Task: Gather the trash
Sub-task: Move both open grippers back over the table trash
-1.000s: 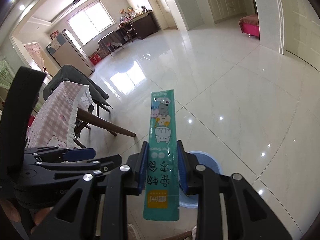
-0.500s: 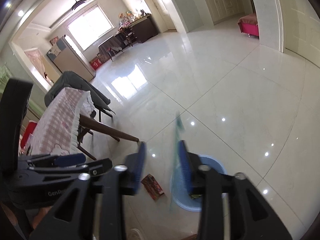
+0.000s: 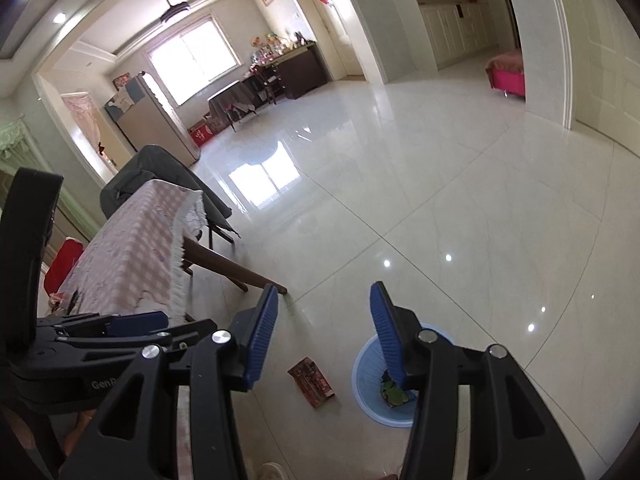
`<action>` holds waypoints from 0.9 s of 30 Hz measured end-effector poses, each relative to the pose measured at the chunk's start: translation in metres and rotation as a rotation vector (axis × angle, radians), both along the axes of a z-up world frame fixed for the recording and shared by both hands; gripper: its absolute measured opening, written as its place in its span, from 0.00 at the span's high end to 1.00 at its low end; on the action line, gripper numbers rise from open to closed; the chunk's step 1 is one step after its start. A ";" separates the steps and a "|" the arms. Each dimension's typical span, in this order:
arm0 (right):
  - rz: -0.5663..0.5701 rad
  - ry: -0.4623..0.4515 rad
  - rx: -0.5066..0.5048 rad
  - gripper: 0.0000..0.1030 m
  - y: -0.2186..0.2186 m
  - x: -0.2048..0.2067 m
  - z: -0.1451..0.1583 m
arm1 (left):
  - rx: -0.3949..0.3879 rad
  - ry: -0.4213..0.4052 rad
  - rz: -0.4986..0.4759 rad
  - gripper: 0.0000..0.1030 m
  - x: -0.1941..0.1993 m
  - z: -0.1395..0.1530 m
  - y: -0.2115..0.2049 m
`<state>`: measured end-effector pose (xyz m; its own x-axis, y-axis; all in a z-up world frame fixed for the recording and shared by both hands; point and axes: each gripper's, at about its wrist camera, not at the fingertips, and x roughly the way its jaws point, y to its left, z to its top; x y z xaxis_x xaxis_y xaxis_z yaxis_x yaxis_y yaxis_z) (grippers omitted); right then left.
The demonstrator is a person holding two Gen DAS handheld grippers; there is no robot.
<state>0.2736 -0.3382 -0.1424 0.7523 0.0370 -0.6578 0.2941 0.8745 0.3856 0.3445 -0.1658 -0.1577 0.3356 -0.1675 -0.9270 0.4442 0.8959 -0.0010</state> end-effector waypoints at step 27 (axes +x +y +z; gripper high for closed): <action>0.434 -0.096 -0.167 0.50 0.303 0.039 0.115 | -0.053 -0.215 0.307 0.34 -0.033 0.080 0.321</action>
<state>0.3130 -0.0357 -0.0276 0.7485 0.2613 -0.6095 -0.1424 0.9610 0.2372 0.3117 0.1550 -0.0778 0.5635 -0.0751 -0.8227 0.1506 0.9885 0.0128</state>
